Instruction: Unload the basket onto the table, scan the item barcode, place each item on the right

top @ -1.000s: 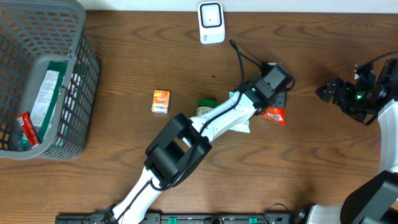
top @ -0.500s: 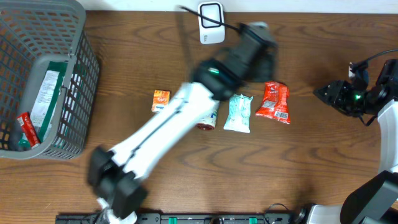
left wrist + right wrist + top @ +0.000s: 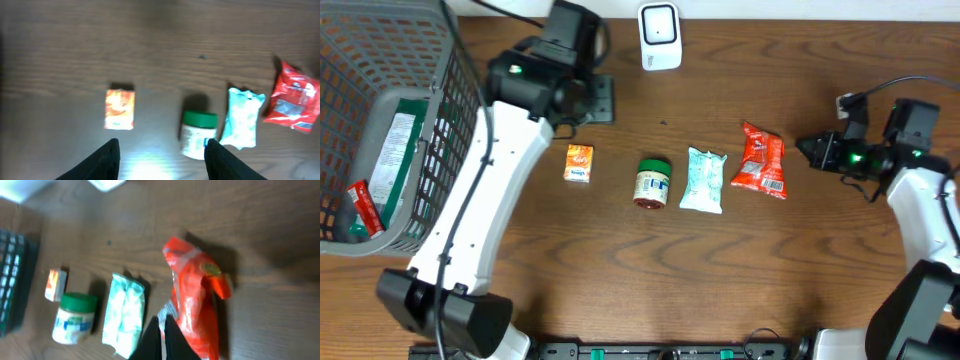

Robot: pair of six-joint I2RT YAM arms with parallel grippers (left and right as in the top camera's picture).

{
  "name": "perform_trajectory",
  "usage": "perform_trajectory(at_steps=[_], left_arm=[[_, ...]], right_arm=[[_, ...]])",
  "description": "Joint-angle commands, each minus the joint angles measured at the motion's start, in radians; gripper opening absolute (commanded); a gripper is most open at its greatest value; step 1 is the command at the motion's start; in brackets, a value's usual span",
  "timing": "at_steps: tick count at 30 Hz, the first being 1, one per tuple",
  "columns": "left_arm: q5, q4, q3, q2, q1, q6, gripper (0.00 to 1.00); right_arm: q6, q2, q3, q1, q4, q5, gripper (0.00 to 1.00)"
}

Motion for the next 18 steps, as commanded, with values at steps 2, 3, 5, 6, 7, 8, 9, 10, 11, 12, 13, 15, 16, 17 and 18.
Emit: perform_trajectory(at_steps=[2, 3, 5, 6, 7, 8, 9, 10, 11, 12, 13, 15, 16, 17, 18], left_arm=[[-0.005, -0.031, -0.004, -0.019, 0.063, 0.043, 0.56], [-0.005, -0.033, -0.004, -0.019, 0.071, 0.042, 0.56], [-0.005, -0.043, -0.004, -0.019, 0.080, 0.042, 0.56], [-0.005, -0.048, -0.004, -0.019, 0.080, 0.042, 0.56], [-0.005, -0.055, -0.004, -0.019, 0.080, 0.043, 0.56], [-0.006, -0.061, -0.004, -0.019, 0.080, 0.043, 0.56], [-0.008, -0.063, -0.004, -0.019, 0.080, 0.048, 0.56], [-0.020, -0.065, -0.004, -0.019, 0.080, 0.052, 0.56], [-0.031, -0.066, -0.004, -0.019, 0.080, 0.059, 0.56], [-0.039, -0.066, -0.004, -0.019, 0.080, 0.067, 0.56], [-0.039, -0.066, -0.004, -0.019, 0.080, 0.073, 0.56], [-0.039, -0.066, -0.004, -0.019, 0.080, 0.073, 0.56], [-0.039, -0.066, -0.004, -0.019, 0.080, 0.073, 0.56], [-0.039, -0.065, -0.004, -0.019, 0.080, 0.073, 0.56], [-0.039, -0.065, -0.004, -0.019, 0.080, 0.073, 0.56]], right_arm=[[-0.009, 0.062, -0.073, 0.047, 0.113, -0.098, 0.01], [-0.010, 0.082, -0.083, 0.057, 0.134, -0.089, 0.01], [-0.015, 0.125, -0.091, 0.069, 0.167, -0.072, 0.01], [-0.019, 0.150, -0.091, 0.072, 0.181, -0.057, 0.01], [-0.019, 0.185, -0.091, 0.074, 0.203, -0.031, 0.01], [-0.021, 0.230, -0.091, 0.074, 0.228, -0.025, 0.01], [-0.021, 0.253, -0.091, 0.074, 0.236, -0.026, 0.01], [-0.021, 0.278, -0.091, 0.074, 0.240, -0.026, 0.01], [-0.021, 0.306, -0.091, 0.074, 0.239, -0.026, 0.01], [-0.021, 0.320, -0.091, 0.074, 0.233, -0.026, 0.01], [-0.025, 0.340, -0.091, 0.074, 0.222, -0.026, 0.01], [-0.048, 0.363, -0.091, 0.074, 0.201, -0.026, 0.01], [-0.071, 0.377, -0.091, 0.074, 0.185, -0.026, 0.01], [-0.078, 0.383, -0.091, 0.074, 0.171, -0.028, 0.01], [-0.078, 0.383, -0.091, 0.074, 0.171, -0.036, 0.01]])
